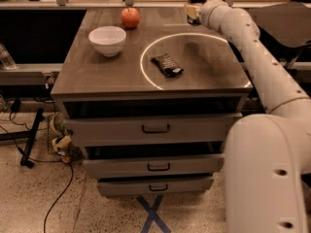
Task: Pick pepsi can
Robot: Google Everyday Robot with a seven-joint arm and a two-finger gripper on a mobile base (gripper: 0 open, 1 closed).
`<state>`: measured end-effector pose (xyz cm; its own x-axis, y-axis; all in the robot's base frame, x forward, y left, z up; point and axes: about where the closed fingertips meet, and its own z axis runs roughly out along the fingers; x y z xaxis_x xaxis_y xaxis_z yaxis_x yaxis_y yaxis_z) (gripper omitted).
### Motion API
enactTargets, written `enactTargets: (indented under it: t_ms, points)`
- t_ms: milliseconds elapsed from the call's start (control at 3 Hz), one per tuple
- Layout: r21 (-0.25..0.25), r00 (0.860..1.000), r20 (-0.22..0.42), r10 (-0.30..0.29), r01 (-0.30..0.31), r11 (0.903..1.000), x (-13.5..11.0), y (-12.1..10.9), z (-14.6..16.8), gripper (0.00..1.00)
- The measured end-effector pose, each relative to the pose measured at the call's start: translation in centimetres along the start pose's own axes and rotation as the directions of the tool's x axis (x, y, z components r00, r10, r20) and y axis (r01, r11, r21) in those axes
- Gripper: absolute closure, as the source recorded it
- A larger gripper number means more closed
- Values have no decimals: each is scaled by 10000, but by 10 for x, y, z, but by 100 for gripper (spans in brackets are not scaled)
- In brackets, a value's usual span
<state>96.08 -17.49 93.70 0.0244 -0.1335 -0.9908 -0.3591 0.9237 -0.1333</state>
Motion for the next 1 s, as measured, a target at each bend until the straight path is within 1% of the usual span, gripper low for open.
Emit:
enactTargets:
  t_ms: [333,667,1000]
  points:
    - [-2052,9990,145,432,-393,9779,-52,51,-64,100]
    - [-3226,9960,134,881,-791,9432,-80,84,-107,100]
    - [-3354,9956,112,935,-843,9383,-81,90,-108,100]
